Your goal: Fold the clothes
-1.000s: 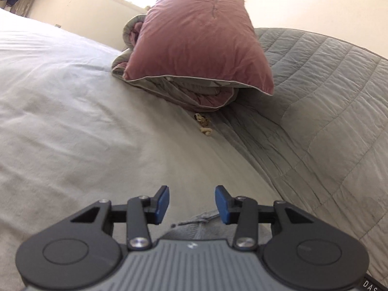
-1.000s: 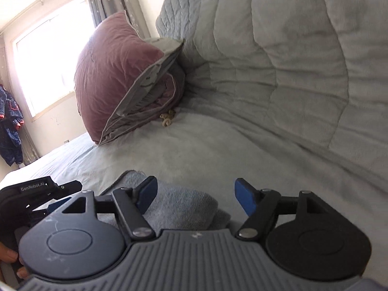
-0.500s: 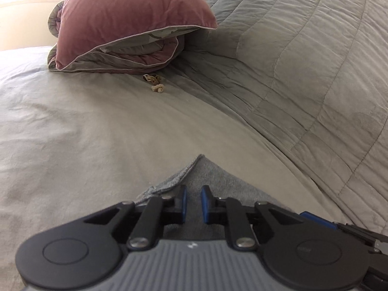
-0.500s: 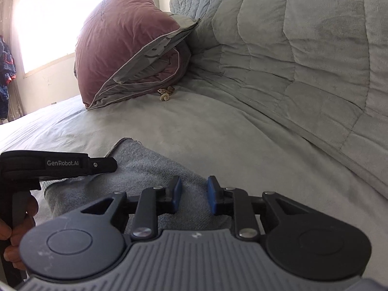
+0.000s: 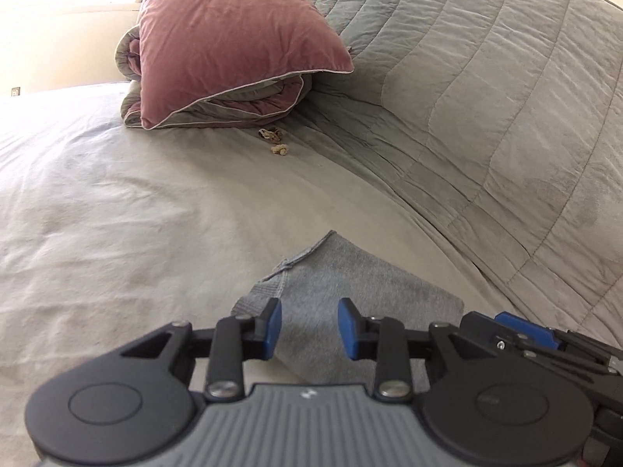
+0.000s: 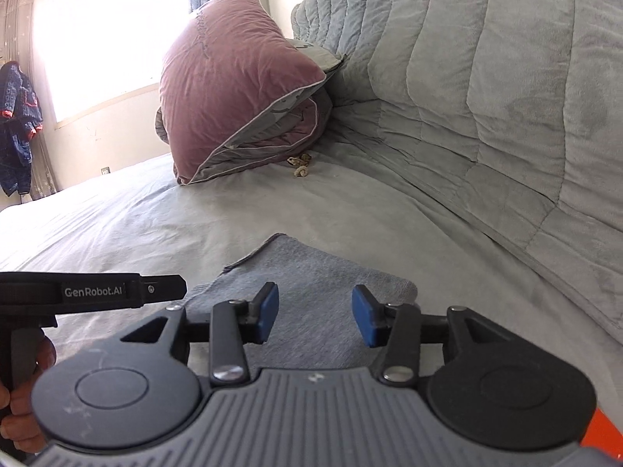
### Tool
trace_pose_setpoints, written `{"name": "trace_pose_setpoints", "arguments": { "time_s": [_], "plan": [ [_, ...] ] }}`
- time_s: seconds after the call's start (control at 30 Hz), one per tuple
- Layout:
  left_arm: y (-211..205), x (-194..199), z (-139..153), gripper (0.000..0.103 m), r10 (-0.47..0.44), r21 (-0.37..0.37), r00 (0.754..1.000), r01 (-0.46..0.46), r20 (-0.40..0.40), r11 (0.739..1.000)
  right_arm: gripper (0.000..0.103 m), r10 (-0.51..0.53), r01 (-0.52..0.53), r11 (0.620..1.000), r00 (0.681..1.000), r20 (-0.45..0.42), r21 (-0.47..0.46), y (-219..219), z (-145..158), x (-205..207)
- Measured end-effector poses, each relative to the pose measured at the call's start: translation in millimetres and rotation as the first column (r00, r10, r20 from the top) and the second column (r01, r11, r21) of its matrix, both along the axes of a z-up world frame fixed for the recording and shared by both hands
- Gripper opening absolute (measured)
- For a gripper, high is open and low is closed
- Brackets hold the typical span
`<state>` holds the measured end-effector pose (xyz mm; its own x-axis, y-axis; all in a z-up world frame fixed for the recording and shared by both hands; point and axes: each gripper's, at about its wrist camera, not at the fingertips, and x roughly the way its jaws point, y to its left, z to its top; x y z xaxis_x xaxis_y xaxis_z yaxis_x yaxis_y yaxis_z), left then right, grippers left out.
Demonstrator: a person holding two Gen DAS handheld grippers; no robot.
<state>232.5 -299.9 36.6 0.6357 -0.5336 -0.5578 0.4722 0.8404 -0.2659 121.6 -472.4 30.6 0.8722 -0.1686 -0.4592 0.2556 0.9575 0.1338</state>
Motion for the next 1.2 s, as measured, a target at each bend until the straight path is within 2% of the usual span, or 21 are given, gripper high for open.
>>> {"name": "trace_pose_setpoints", "arguments": {
  "time_s": [0.4,0.47,0.6,0.67,0.7,0.87,0.97,1.03,1.2],
  "plan": [
    [91,-88,45,0.048,0.09,0.085,0.996,-0.089,-0.006,0.992,0.061,0.081,-0.082,0.996,0.997,-0.016,-0.027,91,45,-63],
    [105,-101,49,0.057,0.107,0.099,0.994,-0.106,-0.006,0.989,0.064,0.086,-0.087,0.996,0.996,-0.02,-0.03,105,49,-71],
    [133,-124,55,0.068,0.142,0.113,0.99,-0.14,-0.011,0.984,0.068,0.089,-0.089,0.996,0.996,-0.03,-0.015,127,57,-88],
    [147,-138,56,0.081,0.155,0.117,0.988,-0.153,-0.01,0.981,0.073,0.086,-0.087,0.996,0.996,-0.032,-0.014,139,60,-97],
    [153,-145,56,0.084,0.162,0.121,0.987,-0.16,-0.007,0.98,0.074,0.085,-0.086,0.996,0.996,-0.032,-0.016,144,61,-102],
    [186,-173,54,0.096,0.214,0.151,0.977,-0.213,0.005,0.965,0.094,0.082,-0.083,0.996,0.996,-0.027,-0.039,173,66,-120],
    [205,-183,50,0.102,0.242,0.167,0.97,-0.237,-0.01,0.957,0.099,0.092,-0.093,0.994,0.996,-0.021,-0.065,193,67,-130],
    [218,-190,47,0.102,0.261,0.178,0.965,-0.253,-0.019,0.951,0.103,0.099,-0.1,0.992,0.995,-0.018,-0.08,205,67,-136],
    [250,-205,39,0.102,0.309,0.206,0.95,-0.295,-0.038,0.933,0.103,0.117,-0.119,0.988,0.993,-0.018,-0.102,232,63,-142]
  ]
}}
